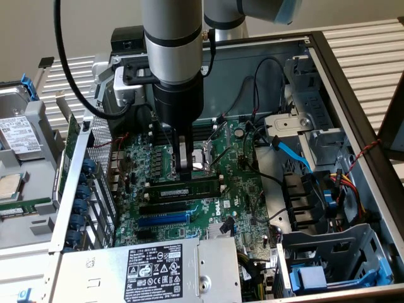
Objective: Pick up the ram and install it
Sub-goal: 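Press down the ram until it locks into place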
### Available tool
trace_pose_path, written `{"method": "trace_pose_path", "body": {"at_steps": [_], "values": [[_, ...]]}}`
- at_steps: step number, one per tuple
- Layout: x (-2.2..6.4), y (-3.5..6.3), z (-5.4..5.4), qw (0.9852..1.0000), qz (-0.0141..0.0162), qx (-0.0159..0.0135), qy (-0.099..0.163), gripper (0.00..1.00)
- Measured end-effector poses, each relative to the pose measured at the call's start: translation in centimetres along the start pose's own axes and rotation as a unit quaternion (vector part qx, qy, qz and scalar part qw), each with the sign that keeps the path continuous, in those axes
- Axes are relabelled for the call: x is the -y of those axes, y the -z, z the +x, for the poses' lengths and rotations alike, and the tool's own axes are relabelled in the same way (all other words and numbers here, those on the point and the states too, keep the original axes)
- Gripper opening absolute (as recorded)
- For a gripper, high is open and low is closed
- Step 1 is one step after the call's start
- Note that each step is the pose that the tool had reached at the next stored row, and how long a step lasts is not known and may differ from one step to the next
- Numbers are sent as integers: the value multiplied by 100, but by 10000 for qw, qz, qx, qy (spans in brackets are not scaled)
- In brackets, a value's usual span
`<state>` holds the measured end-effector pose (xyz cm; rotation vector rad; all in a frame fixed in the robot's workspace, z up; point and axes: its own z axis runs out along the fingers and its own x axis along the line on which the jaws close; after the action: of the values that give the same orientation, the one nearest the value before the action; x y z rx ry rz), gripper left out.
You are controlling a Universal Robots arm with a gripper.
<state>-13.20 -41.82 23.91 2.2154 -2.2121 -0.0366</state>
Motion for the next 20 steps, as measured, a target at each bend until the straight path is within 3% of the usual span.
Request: {"method": "trace_pose_path", "body": {"at_steps": [20], "values": [[-4, -47, 3, 10000, -6, -14, -1, 11]]}}
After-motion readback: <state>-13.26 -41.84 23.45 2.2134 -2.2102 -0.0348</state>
